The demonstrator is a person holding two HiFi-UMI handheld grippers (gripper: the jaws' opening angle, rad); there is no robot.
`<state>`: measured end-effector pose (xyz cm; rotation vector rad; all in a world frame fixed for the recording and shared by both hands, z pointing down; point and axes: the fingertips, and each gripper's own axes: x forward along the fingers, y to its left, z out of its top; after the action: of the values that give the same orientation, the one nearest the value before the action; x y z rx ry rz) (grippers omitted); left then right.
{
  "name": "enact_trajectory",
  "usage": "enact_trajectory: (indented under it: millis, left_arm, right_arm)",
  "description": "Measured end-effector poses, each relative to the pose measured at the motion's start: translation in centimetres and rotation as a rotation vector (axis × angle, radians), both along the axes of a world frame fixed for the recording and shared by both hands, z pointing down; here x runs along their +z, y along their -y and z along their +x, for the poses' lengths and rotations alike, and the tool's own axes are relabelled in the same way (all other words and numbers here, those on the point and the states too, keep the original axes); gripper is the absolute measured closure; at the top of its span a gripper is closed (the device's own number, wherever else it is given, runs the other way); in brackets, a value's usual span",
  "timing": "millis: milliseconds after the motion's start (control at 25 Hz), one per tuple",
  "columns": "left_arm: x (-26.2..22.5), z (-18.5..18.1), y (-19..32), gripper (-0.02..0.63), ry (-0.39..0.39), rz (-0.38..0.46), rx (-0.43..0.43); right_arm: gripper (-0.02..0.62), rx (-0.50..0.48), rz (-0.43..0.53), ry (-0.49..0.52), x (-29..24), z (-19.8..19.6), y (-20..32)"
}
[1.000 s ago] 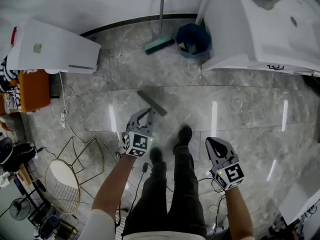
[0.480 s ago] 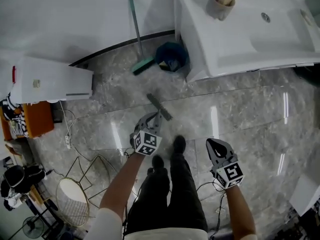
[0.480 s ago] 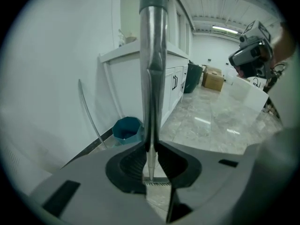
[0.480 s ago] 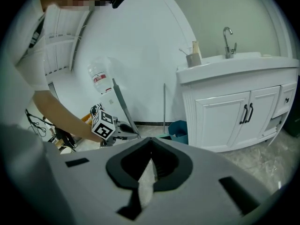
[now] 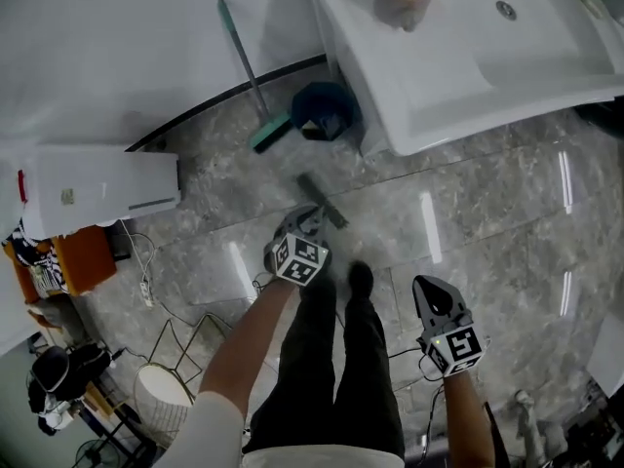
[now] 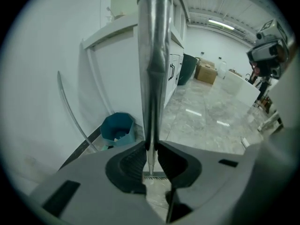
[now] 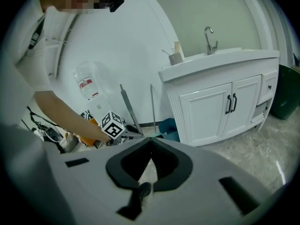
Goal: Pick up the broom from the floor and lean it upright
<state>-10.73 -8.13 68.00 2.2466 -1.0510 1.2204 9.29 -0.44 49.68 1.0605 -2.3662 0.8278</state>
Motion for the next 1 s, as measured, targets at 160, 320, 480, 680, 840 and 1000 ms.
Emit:
enact_trajectory:
  millis: [160, 320, 480, 680, 840, 1000]
  left_arm:
    - [1.6, 2.6, 1.6, 0.537, 0.016, 0.01, 0.114]
    - [2.5, 3.9, 3.9, 0.537, 0.02, 0.019, 0.13]
    - [2.5, 4.3, 7.7, 0.537, -0.016, 0.021, 0.05]
    - [3.2, 6.2, 11.0, 0.536, -0.018, 0.013, 0.056]
    - [3.8, 6.3, 12.7, 0.535, -0.027, 0.011, 0.024]
    - [4.0, 6.9, 12.7, 0.532, -0.049, 0.007, 0.086]
  right_arm:
    - [0.595, 0.077, -0.024, -0.005, 1.6, 0.2, -0.3]
    - [0.595, 0.155, -0.037, 0.008, 2.4, 0.2, -0.6]
    - [0.594, 0.214, -0.053, 0.009, 3.0, 0.2, -0.8]
    - [0.595, 0.255, -0.078, 0.004, 4.0, 0.0, -0.6]
    - [0.595, 0.274, -0.087, 0.007, 4.7, -0.2, 0.1]
    - [0.594, 0.292, -0.092, 0.008, 5.0, 0.0, 0.4]
